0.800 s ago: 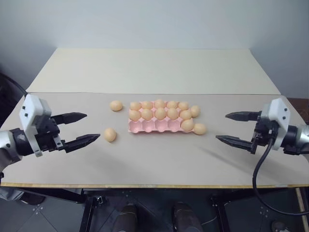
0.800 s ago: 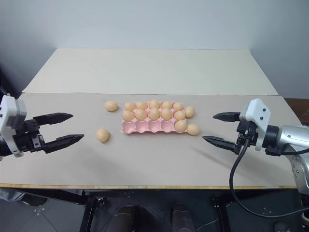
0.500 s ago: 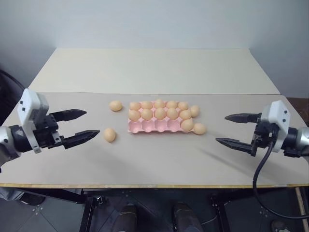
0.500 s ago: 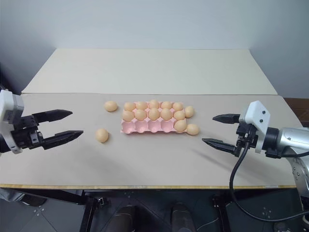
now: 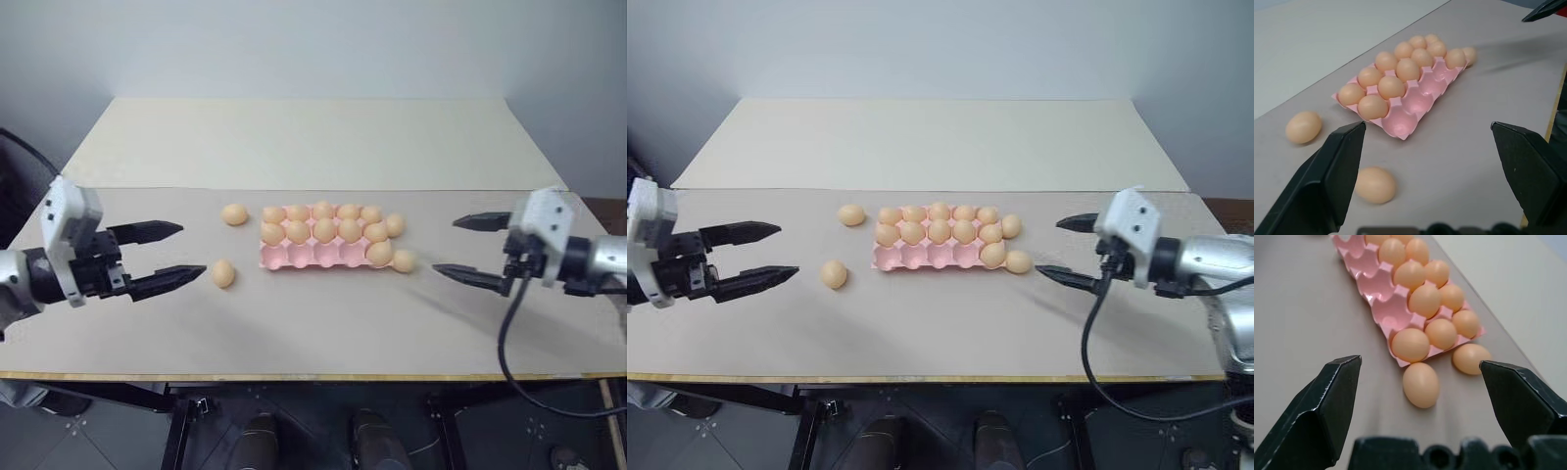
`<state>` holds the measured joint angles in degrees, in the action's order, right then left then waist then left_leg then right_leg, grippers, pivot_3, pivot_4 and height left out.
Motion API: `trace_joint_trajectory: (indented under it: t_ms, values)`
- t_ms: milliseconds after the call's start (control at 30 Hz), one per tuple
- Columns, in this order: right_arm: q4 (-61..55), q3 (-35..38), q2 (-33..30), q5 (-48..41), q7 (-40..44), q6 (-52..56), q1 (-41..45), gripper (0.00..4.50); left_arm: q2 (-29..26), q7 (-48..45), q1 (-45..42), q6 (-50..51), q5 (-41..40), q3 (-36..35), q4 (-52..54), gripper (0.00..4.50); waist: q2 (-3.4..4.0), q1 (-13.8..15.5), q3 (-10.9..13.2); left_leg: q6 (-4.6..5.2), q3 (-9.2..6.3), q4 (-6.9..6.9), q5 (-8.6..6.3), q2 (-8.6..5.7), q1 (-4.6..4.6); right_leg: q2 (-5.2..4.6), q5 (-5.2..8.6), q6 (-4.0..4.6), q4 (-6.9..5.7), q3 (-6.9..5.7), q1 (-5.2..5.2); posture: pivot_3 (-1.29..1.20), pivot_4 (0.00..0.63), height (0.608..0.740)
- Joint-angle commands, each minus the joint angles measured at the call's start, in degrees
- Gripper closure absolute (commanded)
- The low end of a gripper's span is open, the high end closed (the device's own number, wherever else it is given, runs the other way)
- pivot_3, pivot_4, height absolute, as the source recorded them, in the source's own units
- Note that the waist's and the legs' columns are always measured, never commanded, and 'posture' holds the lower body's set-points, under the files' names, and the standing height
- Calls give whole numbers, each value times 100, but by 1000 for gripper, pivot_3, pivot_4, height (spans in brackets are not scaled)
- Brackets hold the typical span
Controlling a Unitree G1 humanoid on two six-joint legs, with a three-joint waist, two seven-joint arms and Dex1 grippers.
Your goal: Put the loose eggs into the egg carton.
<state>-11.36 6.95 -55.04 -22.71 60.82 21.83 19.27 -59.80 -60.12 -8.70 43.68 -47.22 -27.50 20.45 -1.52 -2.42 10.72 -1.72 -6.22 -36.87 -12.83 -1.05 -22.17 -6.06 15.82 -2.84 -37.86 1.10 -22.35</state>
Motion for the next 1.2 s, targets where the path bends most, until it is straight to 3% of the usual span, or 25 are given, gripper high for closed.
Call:
trace_joint_trajectory:
  t_ms: [33, 233, 433, 533, 700, 733, 933, 1033, 1200]
  values:
    - [248, -513, 259, 472, -110, -359, 399, 0, -134, -193, -315, -211, 43, 101, -161, 41, 0, -7, 0, 0, 0, 0, 0, 0, -3, 0, 0, 0, 0, 0, -4, 0, 150, 740]
    - [1398, -1412, 880, 1527, -478, -869, 1037, 0, -160, -390, -343, -264, 53, 208, -142, 41, 1, -16, 1, -1, 2, 1, 0, -1, -12, 1, 0, 0, -5, 6, -20, 0, 150, 740]
    - [2492, -1794, 1259, 2005, -420, -1356, 1490, 0, -121, -393, -405, -267, 64, 282, -112, 41, 2, -16, 2, -1, 4, 0, 1, -1, -13, 1, 0, 0, -9, 9, -24, 0, 150, 740]
    - [2558, -1667, 1333, 1878, -299, -1319, 1515, 578, -124, -398, -407, -280, 68, 283, -122, 0, 2, -13, 2, -1, 4, 1, 0, -1, -14, 1, 0, 0, -9, 9, -26, 0, 150, 740]
    - [1978, -1273, 1040, 1713, -285, -1002, 1161, 2248, -106, -403, -344, -325, 111, 262, -114, 0, 5, -6, 4, -1, 5, 0, 1, -1, -13, 1, 0, 0, -13, 11, -27, 0, 150, 740]
    - [1792, -1176, 957, 1661, -281, -909, 1067, 2369, -98, -405, -335, -341, 123, 259, -123, 0, 5, 4, 4, -1, 5, 1, 0, -1, -14, 1, 0, 0, -12, 11, -27, 0, 150, 740]
    - [675, -616, 482, 1339, -263, -335, 839, 2369, -29, -394, -350, -440, 209, 297, -195, 0, 6, -17, 5, -1, 7, -1, 0, -1, -12, 1, 0, 0, -14, 13, -26, 0, 150, 740]
    - [410, -727, 761, 1180, -381, -5, 1257, 2369, -2, -384, -390, -472, 232, 340, -230, 0, 6, -80, 5, 0, 11, 0, 0, 5, -4, 10, 0, 0, -18, 22, -26, 0, 150, 740]
    - [792, -1536, 1710, 1586, -779, 95, 2038, 2369, 36, -373, -409, -500, 250, 377, -208, 0, 6, -130, 4, 0, 11, 2, 0, 11, -4, 19, -1, 1, -18, 24, -28, 0, 150, 740]
